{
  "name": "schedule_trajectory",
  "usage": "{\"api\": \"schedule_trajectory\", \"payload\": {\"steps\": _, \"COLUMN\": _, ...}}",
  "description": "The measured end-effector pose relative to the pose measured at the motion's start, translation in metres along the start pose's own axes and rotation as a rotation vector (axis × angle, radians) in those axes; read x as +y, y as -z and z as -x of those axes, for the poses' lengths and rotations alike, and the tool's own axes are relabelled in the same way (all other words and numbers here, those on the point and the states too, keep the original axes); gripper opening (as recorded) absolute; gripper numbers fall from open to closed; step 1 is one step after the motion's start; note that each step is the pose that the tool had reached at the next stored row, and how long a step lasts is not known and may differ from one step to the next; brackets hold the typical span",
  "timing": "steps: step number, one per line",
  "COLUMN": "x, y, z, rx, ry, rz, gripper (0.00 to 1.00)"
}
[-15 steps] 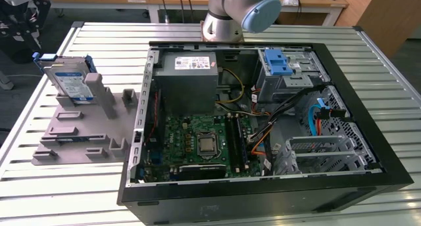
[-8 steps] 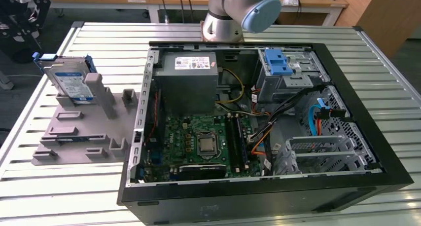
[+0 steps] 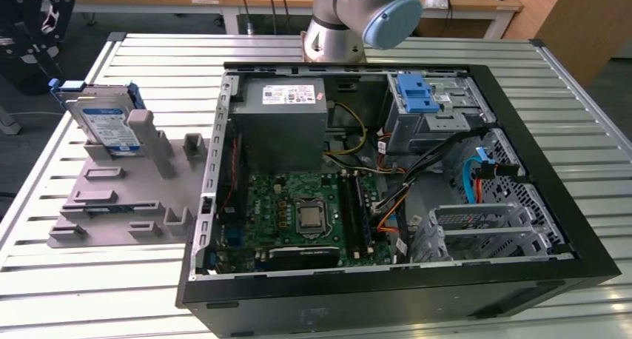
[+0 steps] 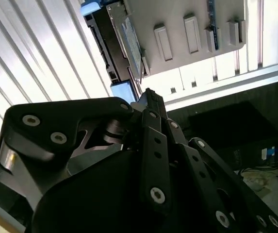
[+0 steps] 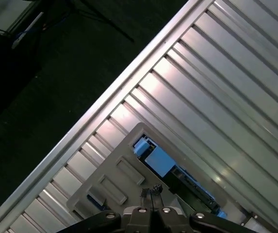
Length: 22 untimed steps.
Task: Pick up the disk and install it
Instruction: 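Pick up the disk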
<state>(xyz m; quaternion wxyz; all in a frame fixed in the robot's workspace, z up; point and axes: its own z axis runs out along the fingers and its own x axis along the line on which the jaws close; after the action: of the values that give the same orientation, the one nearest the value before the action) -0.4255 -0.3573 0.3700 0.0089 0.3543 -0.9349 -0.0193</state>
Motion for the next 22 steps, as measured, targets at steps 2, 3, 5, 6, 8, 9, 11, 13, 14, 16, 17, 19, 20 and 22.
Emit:
{"api": "schedule_trajectory", "payload": {"steps": 2, "x": 0.0000, "y": -0.0001, "z": 0.0000, "rx": 0.0009, "ry": 0.024, "rz": -0.0001, "gripper": 0.11}}
{"api": "schedule_trajectory", "payload": {"steps": 3, "x": 0.0000, "y": -0.0001, "z": 0.0000, "rx": 0.0013, "ry": 0.035, "rz": -0.0001, "gripper": 0.11}}
{"api": "schedule_trajectory", "payload": {"steps": 5, "x": 0.0000, "y": -0.0001, "z": 0.0000, "rx": 0.0022, "ry": 0.057, "rz": -0.0002, "gripper": 0.11}}
{"api": "schedule_trajectory", "payload": {"steps": 6, "x": 0.0000, "y": -0.0001, "z": 0.0000, "rx": 0.0028, "ry": 0.068, "rz": -0.0003, "gripper": 0.11}}
{"api": "schedule_trajectory", "payload": {"steps": 8, "x": 0.0000, "y": -0.0002, "z": 0.0000, "rx": 0.0036, "ry": 0.092, "rz": -0.0004, "gripper": 0.11}}
{"api": "schedule_trajectory", "payload": {"steps": 9, "x": 0.0000, "y": -0.0002, "z": 0.0000, "rx": 0.0040, "ry": 0.103, "rz": -0.0006, "gripper": 0.11}}
{"api": "schedule_trajectory", "payload": {"steps": 11, "x": 0.0000, "y": -0.0002, "z": 0.0000, "rx": 0.0047, "ry": 0.124, "rz": -0.0008, "gripper": 0.11}}
{"api": "schedule_trajectory", "payload": {"steps": 13, "x": 0.0000, "y": -0.0003, "z": 0.0000, "rx": 0.0055, "ry": 0.145, "rz": -0.0010, "gripper": 0.11}}
{"api": "schedule_trajectory", "payload": {"steps": 14, "x": 0.0000, "y": -0.0003, "z": 0.0000, "rx": 0.0059, "ry": 0.157, "rz": -0.0011, "gripper": 0.11}}
{"api": "schedule_trajectory", "payload": {"steps": 16, "x": 0.0000, "y": -0.0004, "z": 0.0000, "rx": 0.0069, "ry": 0.186, "rz": -0.0013, "gripper": 0.11}}
{"api": "schedule_trajectory", "payload": {"steps": 17, "x": 0.0000, "y": -0.0005, "z": 0.0000, "rx": 0.0076, "ry": 0.202, "rz": -0.0014, "gripper": 0.11}}
{"api": "schedule_trajectory", "payload": {"steps": 19, "x": 0.0000, "y": -0.0006, "z": 0.0000, "rx": 0.0090, "ry": 0.237, "rz": -0.0016, "gripper": 0.11}}
{"api": "schedule_trajectory", "payload": {"steps": 20, "x": 0.0000, "y": -0.0007, "z": 0.0000, "rx": 0.0097, "ry": 0.256, "rz": -0.0017, "gripper": 0.11}}
{"api": "schedule_trajectory", "payload": {"steps": 22, "x": 0.0000, "y": -0.0009, "z": 0.0000, "rx": 0.0113, "ry": 0.292, "rz": -0.0017, "gripper": 0.11}}
